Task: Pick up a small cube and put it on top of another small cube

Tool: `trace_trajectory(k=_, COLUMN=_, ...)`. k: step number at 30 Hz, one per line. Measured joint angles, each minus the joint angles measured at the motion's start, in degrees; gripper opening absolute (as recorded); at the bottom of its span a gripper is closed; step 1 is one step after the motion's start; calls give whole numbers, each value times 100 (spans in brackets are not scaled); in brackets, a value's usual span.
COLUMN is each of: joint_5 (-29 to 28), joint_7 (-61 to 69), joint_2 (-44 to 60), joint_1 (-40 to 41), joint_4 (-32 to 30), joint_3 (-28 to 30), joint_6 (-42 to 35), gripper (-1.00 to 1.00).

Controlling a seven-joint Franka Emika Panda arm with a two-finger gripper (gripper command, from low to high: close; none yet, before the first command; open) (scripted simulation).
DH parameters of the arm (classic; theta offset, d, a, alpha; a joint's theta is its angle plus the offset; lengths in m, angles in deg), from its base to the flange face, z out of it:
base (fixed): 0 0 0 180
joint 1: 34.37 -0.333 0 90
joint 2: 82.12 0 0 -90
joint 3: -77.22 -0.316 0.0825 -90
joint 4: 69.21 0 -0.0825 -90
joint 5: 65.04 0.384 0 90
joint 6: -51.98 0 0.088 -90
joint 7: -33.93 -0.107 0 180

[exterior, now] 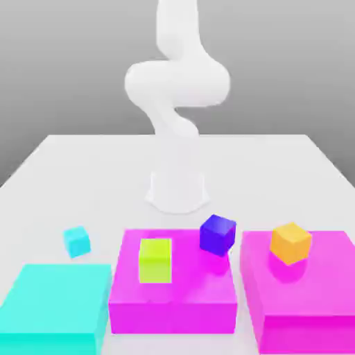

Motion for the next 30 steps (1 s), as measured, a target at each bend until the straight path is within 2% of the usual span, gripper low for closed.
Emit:
trace_trajectory(k=12, joint_5=-650, joint_7=-869, joint_2=1731, joint_1=1476, joint_4=-1567, joint_3=504, joint_6=1395, gripper=0)
trace_trajectory(k=21, joint_5=-819, joint_7=-1263, joint_2=2994, joint_1=2435, joint_4=-2729, joint_3=1184, joint_6=2445, gripper=0)
trace_trajectory(k=25, joint_5=-604, joint_7=-1230, joint_2=3552, joint_1=2724, joint_4=-3253, joint_3=1546, joint_6=2927, gripper=0)
trace_trajectory(k=28, joint_5=-167, joint_7=-998, joint_2=4014, joint_1=2750, joint_4=-3436, joint_3=1684, joint_6=3309, gripper=0)
trace_trajectory(k=30, joint_5=269, joint_7=-721, joint_2=4359, joint_1=2806, joint_4=-3394, joint_3=1534, joint_6=3578, gripper=0)
